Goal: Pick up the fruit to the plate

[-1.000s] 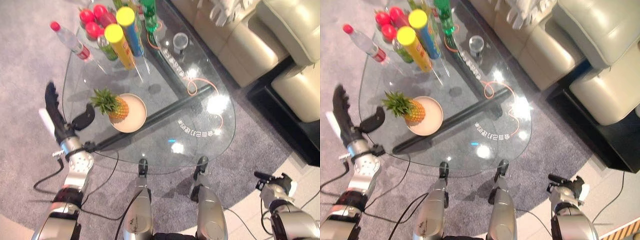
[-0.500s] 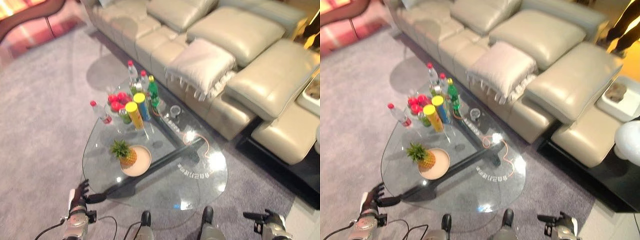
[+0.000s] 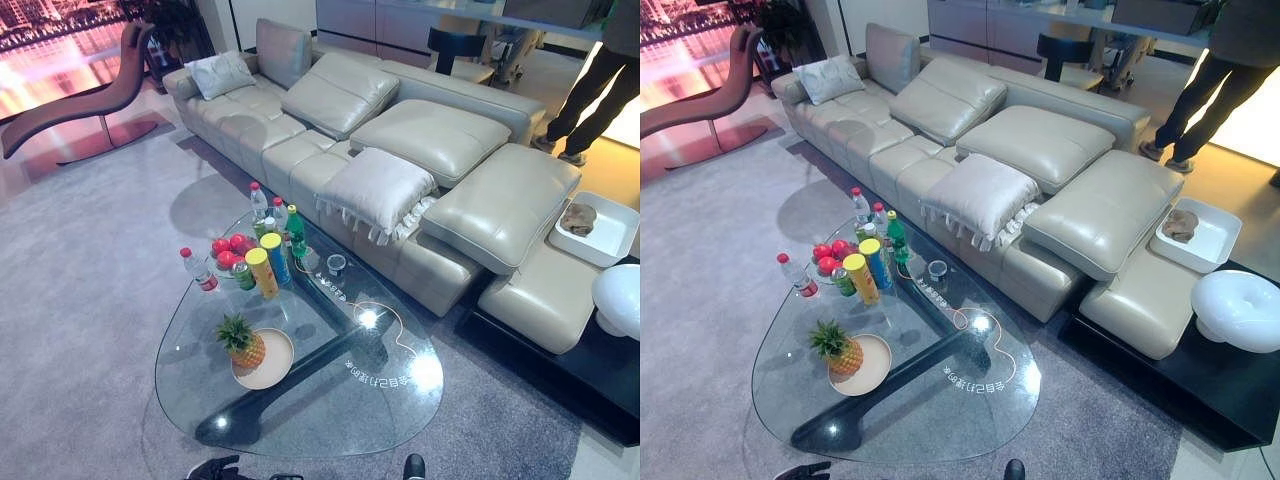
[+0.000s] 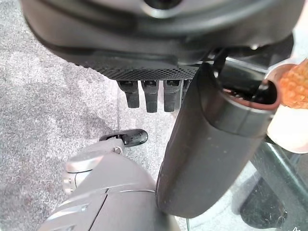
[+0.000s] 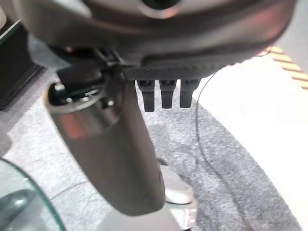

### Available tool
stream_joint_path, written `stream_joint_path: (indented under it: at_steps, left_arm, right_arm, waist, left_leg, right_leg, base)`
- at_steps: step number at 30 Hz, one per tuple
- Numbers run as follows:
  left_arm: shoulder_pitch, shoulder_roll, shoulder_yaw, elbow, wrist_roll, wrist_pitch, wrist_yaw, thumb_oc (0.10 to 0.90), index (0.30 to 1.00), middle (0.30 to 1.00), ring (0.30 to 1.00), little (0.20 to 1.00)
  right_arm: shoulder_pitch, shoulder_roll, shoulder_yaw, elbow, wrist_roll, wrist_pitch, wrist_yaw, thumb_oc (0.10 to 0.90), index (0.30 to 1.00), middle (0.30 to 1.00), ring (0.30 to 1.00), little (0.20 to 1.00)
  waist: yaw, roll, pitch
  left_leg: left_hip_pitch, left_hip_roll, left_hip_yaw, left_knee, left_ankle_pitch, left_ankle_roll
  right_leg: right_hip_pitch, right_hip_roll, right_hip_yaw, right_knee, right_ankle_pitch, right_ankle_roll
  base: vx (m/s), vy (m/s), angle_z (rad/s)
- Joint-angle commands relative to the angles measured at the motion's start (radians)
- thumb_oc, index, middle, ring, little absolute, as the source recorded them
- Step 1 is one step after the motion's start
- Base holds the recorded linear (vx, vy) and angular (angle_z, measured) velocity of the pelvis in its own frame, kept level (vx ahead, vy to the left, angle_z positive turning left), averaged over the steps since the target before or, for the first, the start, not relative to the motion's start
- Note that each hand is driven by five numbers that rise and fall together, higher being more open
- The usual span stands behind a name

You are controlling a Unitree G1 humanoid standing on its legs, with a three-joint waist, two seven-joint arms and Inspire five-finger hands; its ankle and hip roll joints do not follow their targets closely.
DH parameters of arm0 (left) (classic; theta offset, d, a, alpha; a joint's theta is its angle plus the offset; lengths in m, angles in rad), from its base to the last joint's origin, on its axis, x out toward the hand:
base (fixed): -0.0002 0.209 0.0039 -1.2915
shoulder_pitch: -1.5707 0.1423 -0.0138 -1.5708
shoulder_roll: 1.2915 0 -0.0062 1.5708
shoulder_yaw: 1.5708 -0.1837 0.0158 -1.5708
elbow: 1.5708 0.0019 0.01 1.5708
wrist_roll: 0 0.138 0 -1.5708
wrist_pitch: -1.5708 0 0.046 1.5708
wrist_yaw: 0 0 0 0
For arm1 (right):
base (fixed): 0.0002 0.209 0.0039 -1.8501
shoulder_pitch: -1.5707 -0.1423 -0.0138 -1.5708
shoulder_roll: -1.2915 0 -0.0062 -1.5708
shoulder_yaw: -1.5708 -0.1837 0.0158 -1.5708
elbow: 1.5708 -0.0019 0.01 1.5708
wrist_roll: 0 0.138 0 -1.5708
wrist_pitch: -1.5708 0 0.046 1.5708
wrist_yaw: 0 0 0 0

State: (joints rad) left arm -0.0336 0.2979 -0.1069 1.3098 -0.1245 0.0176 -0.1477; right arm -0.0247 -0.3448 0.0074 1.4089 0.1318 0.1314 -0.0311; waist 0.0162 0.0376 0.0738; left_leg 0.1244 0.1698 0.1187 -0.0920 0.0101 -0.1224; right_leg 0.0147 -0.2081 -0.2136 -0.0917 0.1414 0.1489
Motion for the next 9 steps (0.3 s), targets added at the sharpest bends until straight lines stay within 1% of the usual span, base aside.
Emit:
stream_joint_path:
  at_steps: [1,9]
  left_arm:
    - [-0.063,0.045,-0.015,0.053,0.022,-0.001,-0.028,0.8,0.9,0.9,0.9,0.9]
    - [-0.06,0.035,-0.023,0.057,0.038,-0.007,-0.045,0.8,0.9,0.9,0.9,0.9]
  right_arm:
    - [-0.061,-0.009,0.038,0.04,-0.035,0.008,-0.002,0.8,0.9,0.9,0.9,0.9]
    - [-0.055,0.006,0.045,0.041,-0.04,0.007,-0.001,0.8,0.9,0.9,0.9,0.9]
  waist:
    - [-0.013,-0.016,0.035]
    - [-0.017,-0.019,0.019]
  left_leg:
    - [-0.022,0.088,0.031,0.005,0.071,-0.045]
    - [-0.027,0.093,0.044,0.005,0.072,-0.053]
  right_leg:
    - [0.116,-0.093,-0.007,0.042,-0.073,0.063]
    - [0.113,-0.098,-0.017,0.021,-0.056,0.07]
  base:
    - [0.0,0.0,0.0]
    - [0.0,-0.001,-0.01]
